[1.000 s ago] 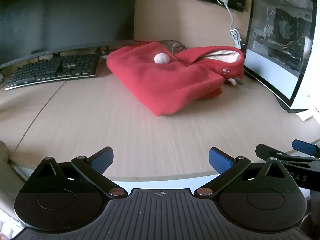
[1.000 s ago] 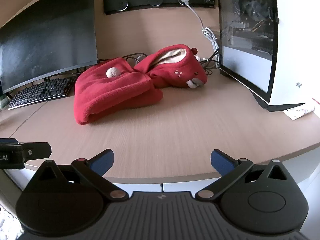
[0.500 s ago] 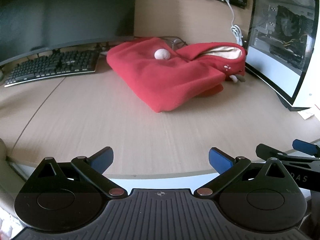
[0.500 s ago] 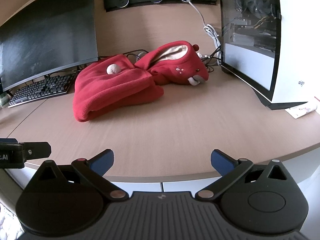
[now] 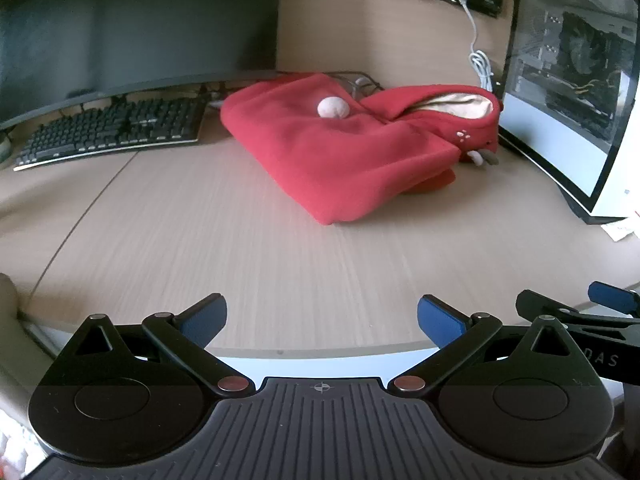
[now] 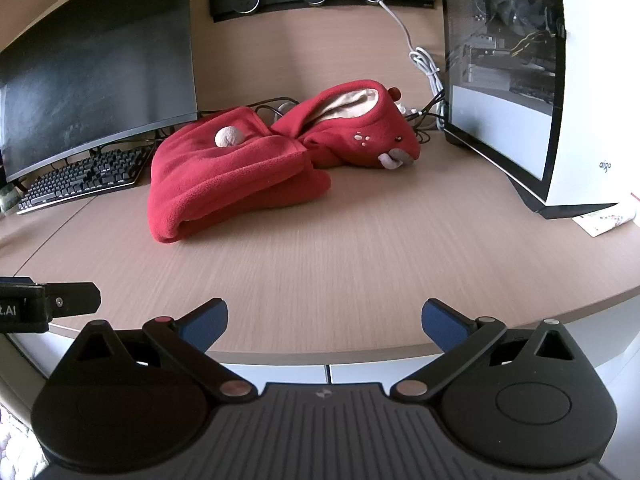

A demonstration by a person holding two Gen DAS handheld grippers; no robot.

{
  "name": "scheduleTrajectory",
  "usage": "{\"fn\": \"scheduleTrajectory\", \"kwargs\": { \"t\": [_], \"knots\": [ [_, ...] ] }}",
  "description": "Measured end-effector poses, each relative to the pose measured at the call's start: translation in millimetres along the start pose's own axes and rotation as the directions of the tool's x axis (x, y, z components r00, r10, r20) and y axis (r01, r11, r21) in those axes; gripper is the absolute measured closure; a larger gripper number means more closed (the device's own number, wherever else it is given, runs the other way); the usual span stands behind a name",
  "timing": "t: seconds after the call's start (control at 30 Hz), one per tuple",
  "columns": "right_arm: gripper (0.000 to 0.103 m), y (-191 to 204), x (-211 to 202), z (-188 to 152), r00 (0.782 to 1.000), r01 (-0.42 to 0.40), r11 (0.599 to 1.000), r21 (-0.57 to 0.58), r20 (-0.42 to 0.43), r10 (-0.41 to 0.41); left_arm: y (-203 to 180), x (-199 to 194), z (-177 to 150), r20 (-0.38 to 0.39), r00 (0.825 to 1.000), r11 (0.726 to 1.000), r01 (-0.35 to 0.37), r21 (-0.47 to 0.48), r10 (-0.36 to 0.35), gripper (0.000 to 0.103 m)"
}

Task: Fold clothes

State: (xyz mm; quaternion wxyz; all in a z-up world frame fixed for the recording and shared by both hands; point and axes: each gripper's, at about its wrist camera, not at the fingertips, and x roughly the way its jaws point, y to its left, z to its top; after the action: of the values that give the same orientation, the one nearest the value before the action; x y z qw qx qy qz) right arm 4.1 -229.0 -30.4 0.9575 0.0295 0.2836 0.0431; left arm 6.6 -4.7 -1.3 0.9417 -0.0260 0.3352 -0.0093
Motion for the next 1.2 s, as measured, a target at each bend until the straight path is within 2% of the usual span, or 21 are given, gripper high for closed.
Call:
{"fn": "scheduleTrajectory", "kwargs": {
  "t": [0.3, 0.6, 0.8, 1.03, 1.2],
  "knots": [
    [0.000, 1, -8, 2, 1.000, 0.014, 1.000, 0.011, -0.001, -0.014, 3, 0, 1, -0.019, 1.000, 1.000, -0.001, -0.017, 0.001, 0.000],
    [0.000, 13, -10, 18, 0.998, 0.056, 0.998, 0.008, 0.004, -0.056, 6, 7, 13, -0.007, 0.999, 0.998, 0.035, 0.059, -0.035, 0.000],
    [0.000, 29, 3, 41, 0.997, 0.075, 0.997, 0.000, -0.028, -0.075, 24, 18, 30, -0.001, 0.997, 0.996, 0.075, 0.047, -0.075, 0.000],
    [0.000, 57, 34, 78, 0.995, 0.083, 0.996, -0.016, -0.055, -0.084, 54, 37, 59, -0.030, 0.997, 0.996, 0.078, 0.044, -0.077, 0.000],
    [0.000, 72, 44, 92, 0.993, 0.103, 0.994, -0.024, -0.056, -0.104, 70, 48, 76, -0.042, 0.996, 0.996, 0.085, 0.032, -0.084, 0.000]
  ]
}}
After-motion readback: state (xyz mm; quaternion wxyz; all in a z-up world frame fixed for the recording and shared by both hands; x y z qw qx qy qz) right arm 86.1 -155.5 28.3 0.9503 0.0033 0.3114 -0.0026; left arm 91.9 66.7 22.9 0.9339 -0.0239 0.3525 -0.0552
